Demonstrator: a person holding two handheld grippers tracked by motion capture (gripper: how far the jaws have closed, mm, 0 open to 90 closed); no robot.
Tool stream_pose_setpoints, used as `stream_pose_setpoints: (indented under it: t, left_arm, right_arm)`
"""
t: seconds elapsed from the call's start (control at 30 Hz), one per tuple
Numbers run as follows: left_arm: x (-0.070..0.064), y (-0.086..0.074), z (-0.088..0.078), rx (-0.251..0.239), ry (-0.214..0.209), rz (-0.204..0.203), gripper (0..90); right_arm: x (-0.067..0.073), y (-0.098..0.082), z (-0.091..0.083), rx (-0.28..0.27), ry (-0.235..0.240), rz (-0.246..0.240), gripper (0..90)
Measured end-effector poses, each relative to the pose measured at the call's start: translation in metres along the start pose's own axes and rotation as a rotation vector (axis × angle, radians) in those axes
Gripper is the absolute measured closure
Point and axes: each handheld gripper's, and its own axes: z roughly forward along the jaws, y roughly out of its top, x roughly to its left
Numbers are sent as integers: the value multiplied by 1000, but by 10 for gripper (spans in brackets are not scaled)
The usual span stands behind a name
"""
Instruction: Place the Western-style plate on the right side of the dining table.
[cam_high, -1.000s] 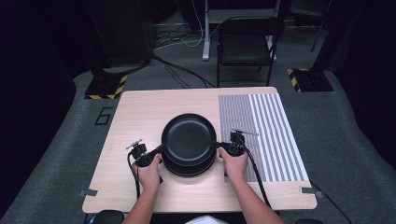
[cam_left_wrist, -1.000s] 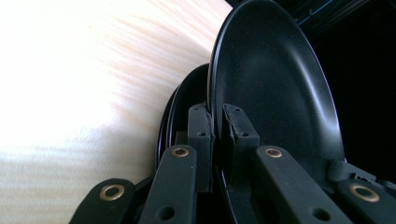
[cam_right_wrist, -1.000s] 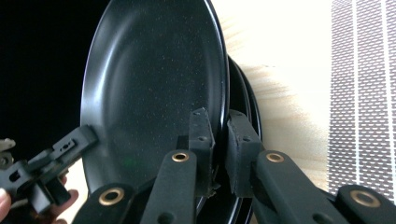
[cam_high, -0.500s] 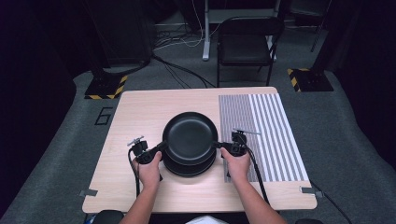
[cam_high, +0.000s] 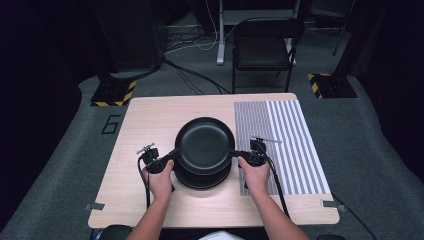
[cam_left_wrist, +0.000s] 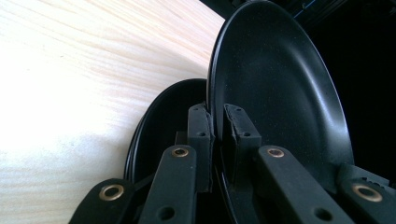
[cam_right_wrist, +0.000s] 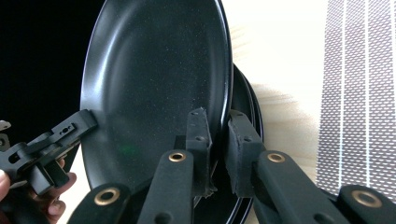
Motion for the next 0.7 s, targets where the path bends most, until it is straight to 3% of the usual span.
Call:
stream_pose_setpoints:
  t: [0.7]
  left_arm:
    - [-23, 12, 0, 1, -49, 31, 824]
  right_arm:
    - [2, 10, -23, -43, 12, -9, 800]
